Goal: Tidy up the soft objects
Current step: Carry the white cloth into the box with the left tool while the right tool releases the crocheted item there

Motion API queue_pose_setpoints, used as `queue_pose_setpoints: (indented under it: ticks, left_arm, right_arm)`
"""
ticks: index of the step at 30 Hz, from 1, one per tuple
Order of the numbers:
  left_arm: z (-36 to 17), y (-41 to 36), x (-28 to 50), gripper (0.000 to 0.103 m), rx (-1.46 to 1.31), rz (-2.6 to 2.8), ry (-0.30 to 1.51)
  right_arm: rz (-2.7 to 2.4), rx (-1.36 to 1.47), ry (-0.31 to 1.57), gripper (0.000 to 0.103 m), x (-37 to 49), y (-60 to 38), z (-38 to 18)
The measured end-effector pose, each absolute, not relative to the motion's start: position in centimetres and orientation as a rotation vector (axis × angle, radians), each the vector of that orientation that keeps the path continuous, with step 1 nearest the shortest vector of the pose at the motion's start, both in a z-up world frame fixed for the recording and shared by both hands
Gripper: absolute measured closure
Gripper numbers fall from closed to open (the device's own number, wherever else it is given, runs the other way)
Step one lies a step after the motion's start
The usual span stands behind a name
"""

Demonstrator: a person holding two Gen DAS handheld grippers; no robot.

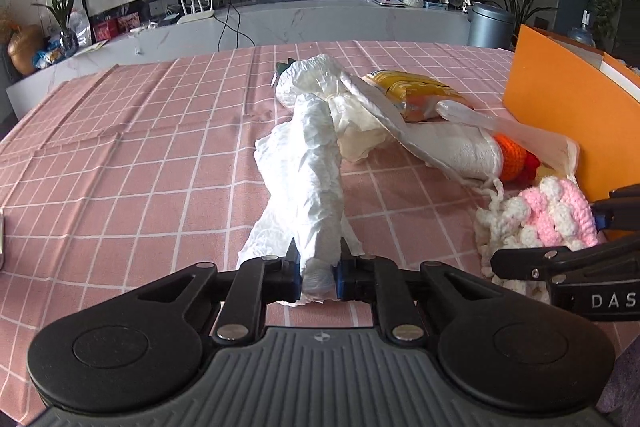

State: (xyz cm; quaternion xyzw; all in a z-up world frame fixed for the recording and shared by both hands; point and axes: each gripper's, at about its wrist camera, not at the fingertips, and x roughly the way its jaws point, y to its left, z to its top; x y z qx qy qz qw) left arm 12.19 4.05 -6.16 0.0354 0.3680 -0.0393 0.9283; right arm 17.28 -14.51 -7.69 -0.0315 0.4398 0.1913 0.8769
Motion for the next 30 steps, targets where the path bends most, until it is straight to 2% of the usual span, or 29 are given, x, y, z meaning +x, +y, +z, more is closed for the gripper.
queue_pose_setpoints:
  ticks: [15, 30]
  left_arm:
    - [-4.1, 2.5, 8.8, 0.087, 0.055, -0.111, 0.734]
    - [2.6, -1.7, 7.2, 0.088, 0.063, -0.227, 0.581]
  right_arm:
    - [0.403, -0.067, 0.829, 0.058, 13.7, -16.0, -5.2]
    - [0.381, -0.017, 0.653, 0.062, 10.8, -20.4, 0.8]
